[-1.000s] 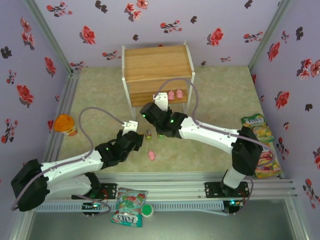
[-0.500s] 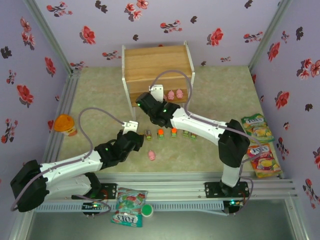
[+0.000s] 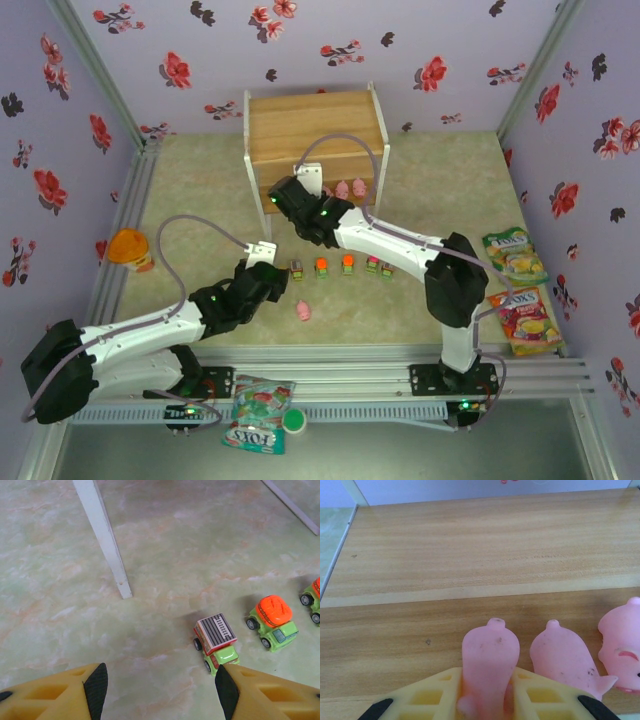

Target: Place and organize the plastic toys onto the shelf

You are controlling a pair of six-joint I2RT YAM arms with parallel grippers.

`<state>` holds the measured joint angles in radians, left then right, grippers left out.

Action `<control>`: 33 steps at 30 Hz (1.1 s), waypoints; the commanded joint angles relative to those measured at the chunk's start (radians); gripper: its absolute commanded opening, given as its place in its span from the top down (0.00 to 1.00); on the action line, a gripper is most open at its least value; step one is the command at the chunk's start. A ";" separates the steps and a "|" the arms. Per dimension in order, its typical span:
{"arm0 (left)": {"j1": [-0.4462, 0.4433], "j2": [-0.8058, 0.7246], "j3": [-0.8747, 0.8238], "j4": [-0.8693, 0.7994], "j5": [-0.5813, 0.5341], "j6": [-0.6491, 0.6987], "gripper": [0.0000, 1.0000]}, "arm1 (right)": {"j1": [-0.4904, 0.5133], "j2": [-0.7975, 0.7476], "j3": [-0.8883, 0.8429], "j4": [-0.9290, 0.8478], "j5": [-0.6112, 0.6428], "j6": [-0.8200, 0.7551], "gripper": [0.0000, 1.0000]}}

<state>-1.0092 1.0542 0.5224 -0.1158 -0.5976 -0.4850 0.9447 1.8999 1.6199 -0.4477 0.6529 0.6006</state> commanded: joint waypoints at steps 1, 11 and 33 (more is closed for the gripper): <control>0.007 0.006 -0.001 0.016 0.003 -0.010 0.36 | -0.009 0.020 0.037 -0.016 0.004 -0.021 0.73; 0.007 0.009 0.000 0.015 0.004 -0.012 0.36 | -0.018 0.036 0.034 -0.026 0.007 -0.018 0.73; 0.008 0.029 0.008 0.018 0.008 -0.013 0.36 | -0.024 0.059 0.051 -0.035 -0.006 -0.026 0.62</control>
<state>-1.0092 1.0752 0.5224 -0.1120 -0.5961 -0.4850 0.9272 1.9453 1.6428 -0.4553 0.6476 0.5831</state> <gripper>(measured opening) 0.639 0.383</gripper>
